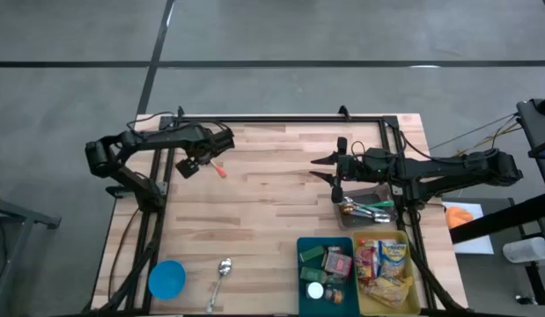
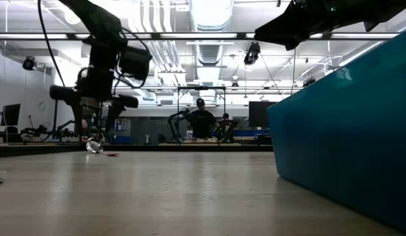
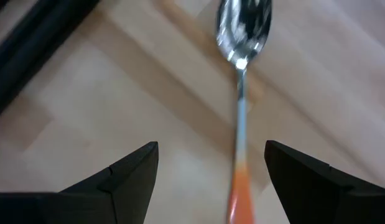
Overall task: Pick & Place Food Item
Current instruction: Put the orange spoon into the black bin
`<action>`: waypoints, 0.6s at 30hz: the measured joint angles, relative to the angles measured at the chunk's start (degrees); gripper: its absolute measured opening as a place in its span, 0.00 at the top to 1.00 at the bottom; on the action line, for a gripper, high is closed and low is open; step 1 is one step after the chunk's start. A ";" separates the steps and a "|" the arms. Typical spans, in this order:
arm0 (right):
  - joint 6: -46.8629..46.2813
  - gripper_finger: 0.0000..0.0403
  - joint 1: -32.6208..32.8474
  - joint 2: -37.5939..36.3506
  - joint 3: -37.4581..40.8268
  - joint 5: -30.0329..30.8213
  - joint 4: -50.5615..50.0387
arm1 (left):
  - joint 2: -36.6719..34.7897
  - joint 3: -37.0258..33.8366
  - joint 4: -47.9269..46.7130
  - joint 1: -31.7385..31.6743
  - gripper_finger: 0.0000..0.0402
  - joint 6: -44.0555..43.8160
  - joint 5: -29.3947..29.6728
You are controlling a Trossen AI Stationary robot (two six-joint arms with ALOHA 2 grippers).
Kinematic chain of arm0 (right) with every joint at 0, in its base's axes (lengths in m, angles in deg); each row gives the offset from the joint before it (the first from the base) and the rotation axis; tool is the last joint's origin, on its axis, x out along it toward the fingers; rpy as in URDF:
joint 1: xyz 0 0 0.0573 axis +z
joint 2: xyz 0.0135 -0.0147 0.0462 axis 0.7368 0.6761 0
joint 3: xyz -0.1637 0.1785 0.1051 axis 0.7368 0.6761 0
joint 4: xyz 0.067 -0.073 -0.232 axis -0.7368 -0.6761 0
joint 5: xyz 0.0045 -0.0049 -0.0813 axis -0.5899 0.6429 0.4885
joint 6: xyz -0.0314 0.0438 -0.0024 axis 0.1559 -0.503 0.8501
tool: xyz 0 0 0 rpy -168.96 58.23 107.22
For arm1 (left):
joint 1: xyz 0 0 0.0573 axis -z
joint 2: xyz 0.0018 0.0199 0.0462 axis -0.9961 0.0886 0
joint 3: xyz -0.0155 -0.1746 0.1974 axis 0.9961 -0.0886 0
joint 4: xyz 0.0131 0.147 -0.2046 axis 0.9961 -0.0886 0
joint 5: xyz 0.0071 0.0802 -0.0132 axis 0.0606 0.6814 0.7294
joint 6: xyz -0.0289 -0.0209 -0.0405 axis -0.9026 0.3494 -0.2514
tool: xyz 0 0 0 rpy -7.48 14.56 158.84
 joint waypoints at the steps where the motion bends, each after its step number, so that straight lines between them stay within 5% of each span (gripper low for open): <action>1: 0.00 0.66 -0.02 0.00 0.00 -0.02 0.00 | 0.36 -0.56 1.41 -0.58 0.26 0.31 0.18; 18: -0.01 0.66 0.00 0.00 0.00 0.00 0.00 | 1.90 -12.13 23.09 -9.32 0.26 11.94 0.08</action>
